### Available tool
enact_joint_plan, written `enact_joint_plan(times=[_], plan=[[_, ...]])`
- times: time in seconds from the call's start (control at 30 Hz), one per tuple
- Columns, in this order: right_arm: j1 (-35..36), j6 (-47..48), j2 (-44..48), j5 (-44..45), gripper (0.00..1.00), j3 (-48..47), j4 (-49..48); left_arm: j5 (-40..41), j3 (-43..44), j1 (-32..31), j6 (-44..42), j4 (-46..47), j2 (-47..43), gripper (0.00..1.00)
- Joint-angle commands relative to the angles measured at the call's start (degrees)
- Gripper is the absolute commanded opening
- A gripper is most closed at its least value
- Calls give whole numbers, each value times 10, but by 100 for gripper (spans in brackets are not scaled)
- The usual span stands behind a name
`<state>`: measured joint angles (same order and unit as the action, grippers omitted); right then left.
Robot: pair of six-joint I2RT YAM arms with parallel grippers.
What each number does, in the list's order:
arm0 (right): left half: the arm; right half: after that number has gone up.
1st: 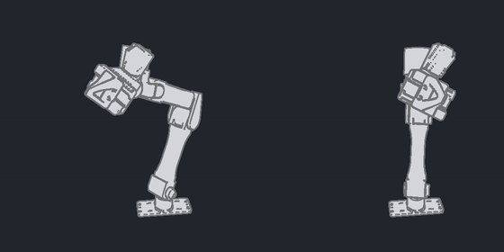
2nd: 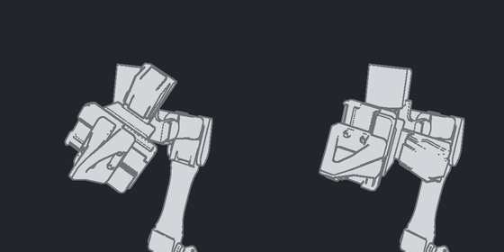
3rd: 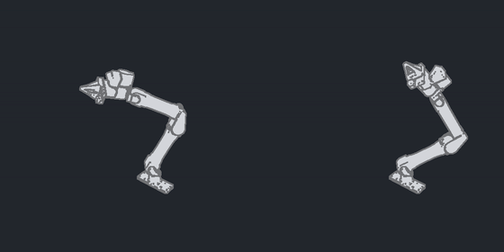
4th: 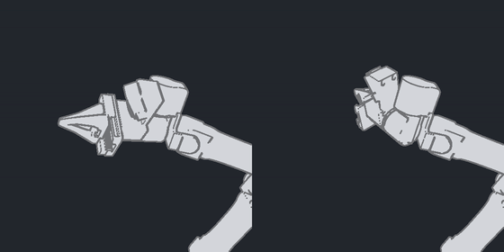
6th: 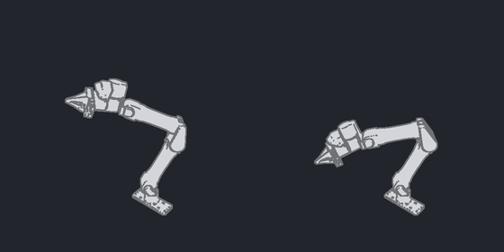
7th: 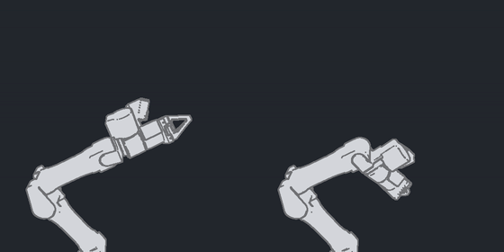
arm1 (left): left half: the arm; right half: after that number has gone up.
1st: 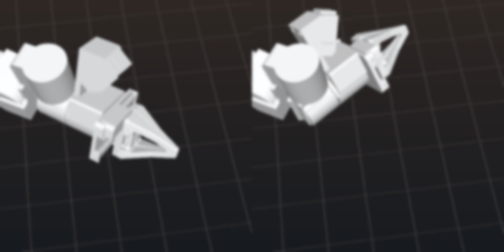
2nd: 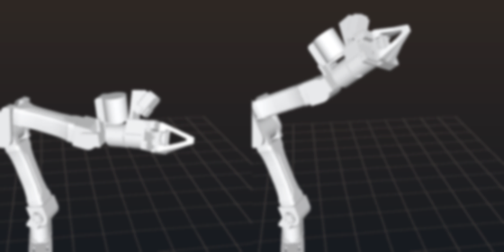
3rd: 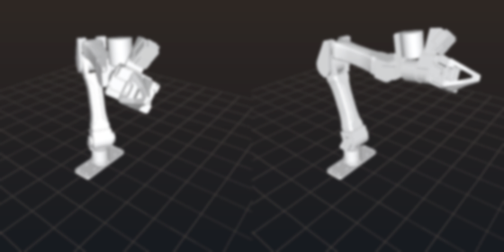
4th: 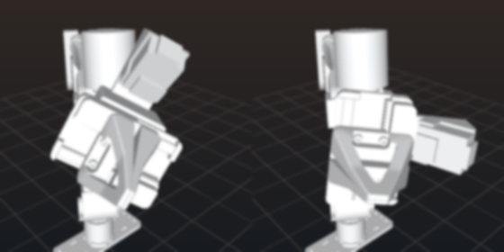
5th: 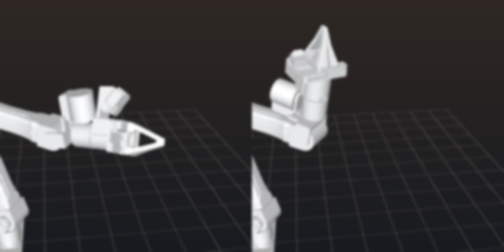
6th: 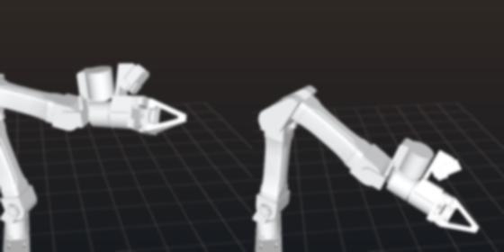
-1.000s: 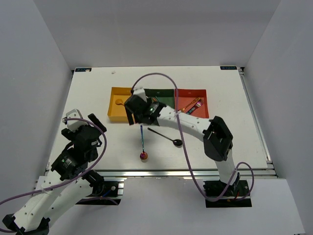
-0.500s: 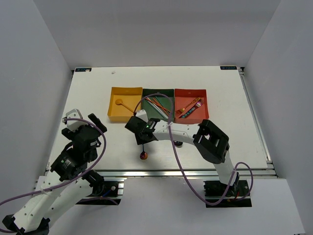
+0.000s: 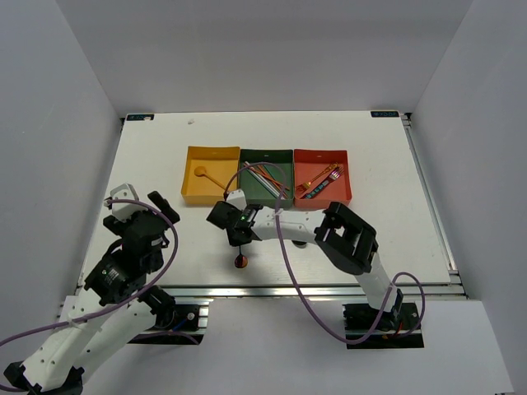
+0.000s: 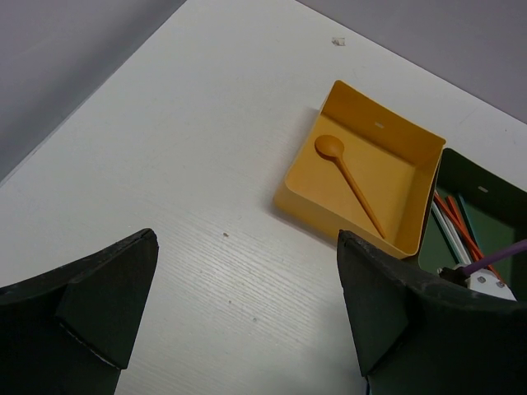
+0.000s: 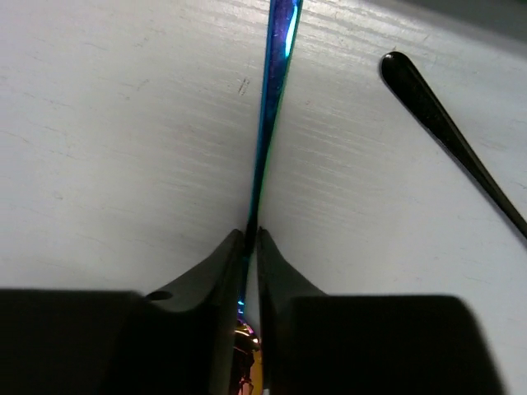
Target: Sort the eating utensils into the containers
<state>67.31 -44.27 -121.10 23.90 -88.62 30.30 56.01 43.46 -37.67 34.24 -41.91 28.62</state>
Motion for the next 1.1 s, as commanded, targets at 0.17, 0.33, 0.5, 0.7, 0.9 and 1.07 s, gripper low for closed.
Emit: enact_joint_plan(times=[0.17, 0.33, 0.5, 0.7, 0.9, 1.07], plan=[[15, -51, 16, -8, 0, 83, -27, -5, -7, 1, -6, 7, -6, 98], [27, -21, 55, -50, 0, 104, -94, -1, -7, 1, -4, 6, -8, 98], [24, 42, 128, -137, 0, 145, -209, 1, -7, 1, -3, 4, -10, 98], [13, 81, 146, -126, 0, 118, -195, 4, -6, 1, -1, 3, -10, 98], [-23, 159, 148, -125, 0, 61, -207, 16, -4, 1, 6, -5, -18, 98], [-82, 247, 98, -178, 0, -68, -191, 20, -5, 1, 9, -5, -30, 98]])
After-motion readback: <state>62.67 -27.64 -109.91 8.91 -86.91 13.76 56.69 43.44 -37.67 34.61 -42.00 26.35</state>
